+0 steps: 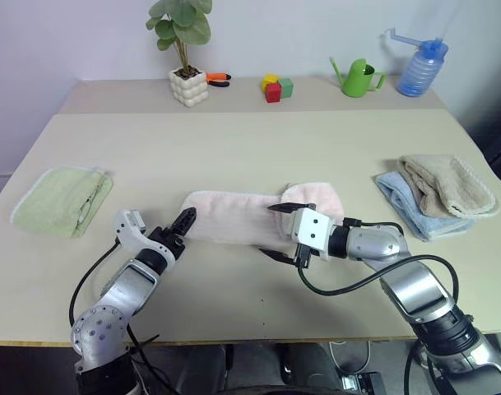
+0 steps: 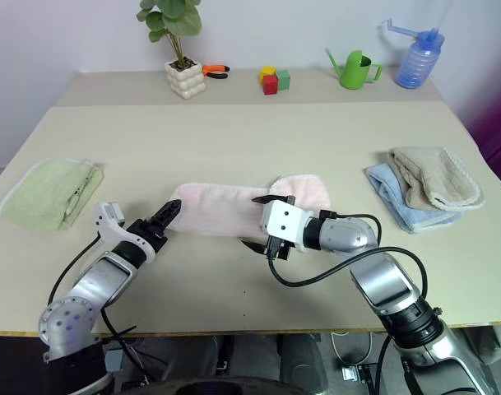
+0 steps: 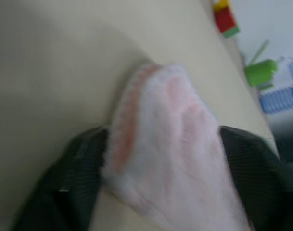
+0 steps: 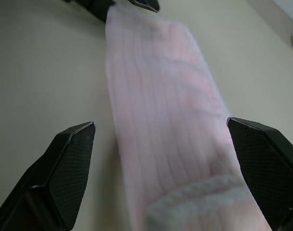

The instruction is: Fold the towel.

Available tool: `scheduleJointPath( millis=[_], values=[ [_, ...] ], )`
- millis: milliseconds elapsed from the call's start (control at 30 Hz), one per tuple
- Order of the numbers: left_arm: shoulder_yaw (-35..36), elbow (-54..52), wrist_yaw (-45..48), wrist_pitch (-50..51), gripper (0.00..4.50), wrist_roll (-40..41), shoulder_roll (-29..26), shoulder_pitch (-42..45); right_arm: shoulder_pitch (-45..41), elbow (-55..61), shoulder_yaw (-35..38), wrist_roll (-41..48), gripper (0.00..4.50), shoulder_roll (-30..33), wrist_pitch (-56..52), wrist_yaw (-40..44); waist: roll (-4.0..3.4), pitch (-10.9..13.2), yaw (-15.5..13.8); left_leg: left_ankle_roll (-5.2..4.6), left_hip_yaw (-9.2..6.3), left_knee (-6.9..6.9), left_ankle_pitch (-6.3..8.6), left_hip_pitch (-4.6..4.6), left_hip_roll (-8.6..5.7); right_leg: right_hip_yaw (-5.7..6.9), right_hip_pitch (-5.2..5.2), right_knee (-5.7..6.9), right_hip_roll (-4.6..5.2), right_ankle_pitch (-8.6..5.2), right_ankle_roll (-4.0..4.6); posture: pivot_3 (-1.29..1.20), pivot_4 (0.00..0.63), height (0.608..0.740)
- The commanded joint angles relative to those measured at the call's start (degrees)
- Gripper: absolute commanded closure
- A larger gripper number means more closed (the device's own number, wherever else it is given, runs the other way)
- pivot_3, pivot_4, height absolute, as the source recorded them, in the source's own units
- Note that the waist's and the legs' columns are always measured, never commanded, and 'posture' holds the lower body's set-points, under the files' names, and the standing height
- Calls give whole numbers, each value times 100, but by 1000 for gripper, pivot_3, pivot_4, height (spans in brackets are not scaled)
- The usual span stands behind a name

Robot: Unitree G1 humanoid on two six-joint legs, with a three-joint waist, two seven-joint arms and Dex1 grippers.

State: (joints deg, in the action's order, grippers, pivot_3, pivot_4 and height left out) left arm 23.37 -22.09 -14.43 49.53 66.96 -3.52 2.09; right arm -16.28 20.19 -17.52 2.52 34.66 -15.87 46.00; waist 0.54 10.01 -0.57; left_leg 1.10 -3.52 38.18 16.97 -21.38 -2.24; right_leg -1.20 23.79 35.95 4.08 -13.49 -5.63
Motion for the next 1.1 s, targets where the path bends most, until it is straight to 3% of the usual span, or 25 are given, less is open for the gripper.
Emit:
scheduleJointPath(
  millis=[33,133,333,500,633,733,933,1100],
  values=[
    [-30,-60,-15,-100,2883,162,-81,50,6,233,80,-32,0,-90,83,-98,2,1,-5,0,0,-1,0,0,0,0,0,0,0,0,0,0,150,730],
    [-36,-90,33,-157,4445,217,-123,65,21,239,75,-48,0,-116,74,-129,3,1,-9,1,0,0,0,-2,-1,0,0,-2,1,0,0,0,150,730],
    [263,-118,132,-663,4445,214,-283,232,19,204,82,-142,0,-135,168,-182,6,4,-12,1,0,-1,-1,-3,-1,0,0,-6,2,-1,2,0,150,730],
    [931,363,526,-1275,4445,-34,-1261,852,42,204,242,-28,0,-273,51,-313,8,4,11,7,-1,-4,-4,-4,2,1,6,-5,-4,-1,3,0,150,730],
    [891,378,1061,-1268,4445,-85,-1917,1065,47,140,390,-20,0,-305,9,-396,7,4,1,7,1,-7,-4,-8,0,0,9,-8,-2,0,2,0,150,730],
    [424,110,1575,-1156,4445,-320,-2282,1096,38,62,536,29,0,-333,-47,-455,13,7,-20,6,0,-7,-3,-11,-4,1,6,-16,3,0,2,0,150,730],
    [-1409,-758,2631,-805,4445,-897,-2525,1470,25,-211,729,-43,0,-317,16,-597,14,8,0,5,-9,-7,-3,-11,-5,8,-16,-49,1,0,2,0,150,730],
    [-2664,-811,2991,-592,4445,-1376,-2241,1783,33,-341,829,-65,0,-295,88,-664,10,9,112,4,-3,-17,-2,-6,3,3,-10,-49,-4,3,-2,0,150,730]
  ],
)
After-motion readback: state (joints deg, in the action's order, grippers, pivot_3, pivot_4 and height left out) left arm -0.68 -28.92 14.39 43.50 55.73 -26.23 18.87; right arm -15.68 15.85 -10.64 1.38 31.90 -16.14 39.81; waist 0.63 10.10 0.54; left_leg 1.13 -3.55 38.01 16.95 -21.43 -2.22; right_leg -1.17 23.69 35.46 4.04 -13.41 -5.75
